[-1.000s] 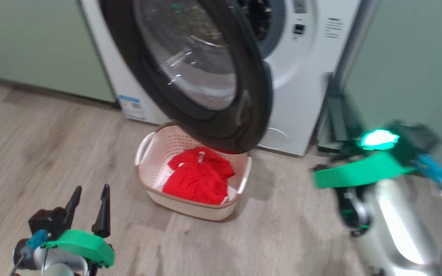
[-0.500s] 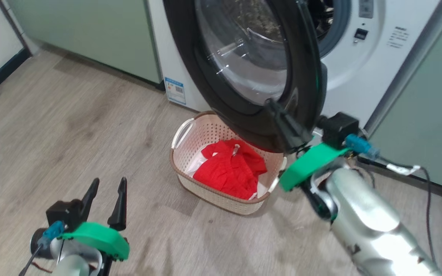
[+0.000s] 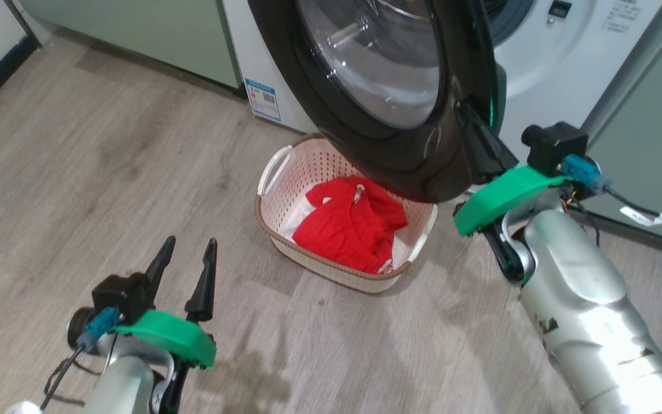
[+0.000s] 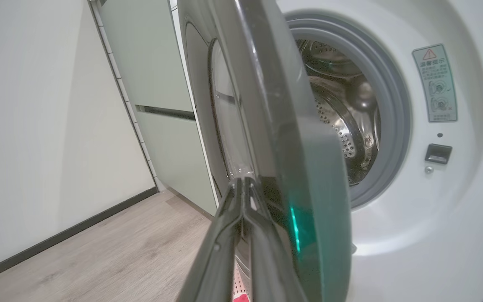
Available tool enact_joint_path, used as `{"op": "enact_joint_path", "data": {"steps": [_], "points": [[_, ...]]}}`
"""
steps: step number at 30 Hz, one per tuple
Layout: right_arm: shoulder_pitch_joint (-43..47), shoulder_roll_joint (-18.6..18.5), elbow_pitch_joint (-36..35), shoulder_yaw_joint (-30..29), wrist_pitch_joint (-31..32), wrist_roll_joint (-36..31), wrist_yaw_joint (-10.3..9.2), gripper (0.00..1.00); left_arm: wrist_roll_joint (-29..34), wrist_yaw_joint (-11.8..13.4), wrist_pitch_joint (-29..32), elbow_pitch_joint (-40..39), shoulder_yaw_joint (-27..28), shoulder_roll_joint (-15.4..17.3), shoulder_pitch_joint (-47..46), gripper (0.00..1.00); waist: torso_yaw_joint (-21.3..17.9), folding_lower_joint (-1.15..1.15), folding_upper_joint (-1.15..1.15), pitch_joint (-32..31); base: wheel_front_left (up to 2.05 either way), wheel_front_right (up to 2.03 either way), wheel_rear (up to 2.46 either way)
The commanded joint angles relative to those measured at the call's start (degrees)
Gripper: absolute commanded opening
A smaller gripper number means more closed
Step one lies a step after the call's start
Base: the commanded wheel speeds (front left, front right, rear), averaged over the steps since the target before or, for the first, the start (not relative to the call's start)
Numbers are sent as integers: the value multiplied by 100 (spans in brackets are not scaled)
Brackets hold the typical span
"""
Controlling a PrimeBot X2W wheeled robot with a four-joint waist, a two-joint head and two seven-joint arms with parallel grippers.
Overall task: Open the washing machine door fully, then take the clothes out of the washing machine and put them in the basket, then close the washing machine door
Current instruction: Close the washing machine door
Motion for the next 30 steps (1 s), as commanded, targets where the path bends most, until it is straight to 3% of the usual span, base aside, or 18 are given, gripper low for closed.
{"op": "enact_joint_path", "data": {"steps": [1, 14, 23, 30], "points": [[-297, 112, -110, -33, -32, -42, 35, 0, 71, -34, -52, -199, 137, 78, -324, 100, -28, 0, 0, 103, 0, 0, 0], [-1561, 33, 578, -905, -32, -220, 35, 0, -12, -34, -52, -266, -103, -24, -710, 100, -6, 0, 0, 905, 0, 0, 0], [-2655, -324, 1191, -1211, -32, -529, 35, 0, -106, -34, -52, -209, -327, -118, -1032, 100, 202, 0, 0, 1328, 0, 0, 0], [-3292, -572, 1568, -1781, -32, -705, 35, 0, -182, -34, -52, -207, -388, -172, -1158, 100, 303, 0, 0, 1554, 0, 0, 0]]}}
